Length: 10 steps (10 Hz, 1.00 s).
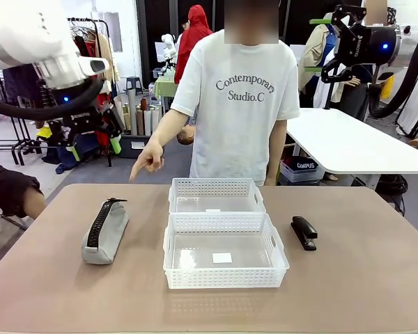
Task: Distribute items into two baskets.
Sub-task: Pick up the Pencil pouch that the person points to.
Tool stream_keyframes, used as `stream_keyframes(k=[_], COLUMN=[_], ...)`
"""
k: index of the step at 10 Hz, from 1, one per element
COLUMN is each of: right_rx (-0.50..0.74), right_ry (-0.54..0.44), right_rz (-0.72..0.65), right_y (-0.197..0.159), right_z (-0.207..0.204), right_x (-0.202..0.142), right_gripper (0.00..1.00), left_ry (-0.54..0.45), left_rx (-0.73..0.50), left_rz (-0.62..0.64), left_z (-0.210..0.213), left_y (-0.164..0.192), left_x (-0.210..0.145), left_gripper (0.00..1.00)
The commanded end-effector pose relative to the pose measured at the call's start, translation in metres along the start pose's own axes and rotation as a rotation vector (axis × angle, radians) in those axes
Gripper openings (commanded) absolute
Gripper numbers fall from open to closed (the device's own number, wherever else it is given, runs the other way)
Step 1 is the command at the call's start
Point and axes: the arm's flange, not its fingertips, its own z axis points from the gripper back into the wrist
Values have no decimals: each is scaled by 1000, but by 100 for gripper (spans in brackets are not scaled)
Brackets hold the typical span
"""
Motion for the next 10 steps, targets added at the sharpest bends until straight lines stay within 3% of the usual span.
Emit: stream_keyframes(k=[1,3,4,9,10], right_rx=[6,6,6,6,6], right_ry=[-2,-2,-2,-2,-2], right_rz=[1,1,1,1,1], right_y=[2,2,2,2,2], right_z=[1,1,1,1,1], right_x=[-3,-3,-3,-3,-3], right_gripper=[100,100,100,100,100], left_ry=[-69,-151,-47,-54,-109], left_rx=[71,-16,62,49,172], left_rz=[-62,-74,-63,-65,7], left_z=[-18,-23,-16,-22,-40], left_y=[-3,-9,-9,-10,-14], left_x=[-1,-3,2,0,2], left_gripper=[100,100,100,100,100])
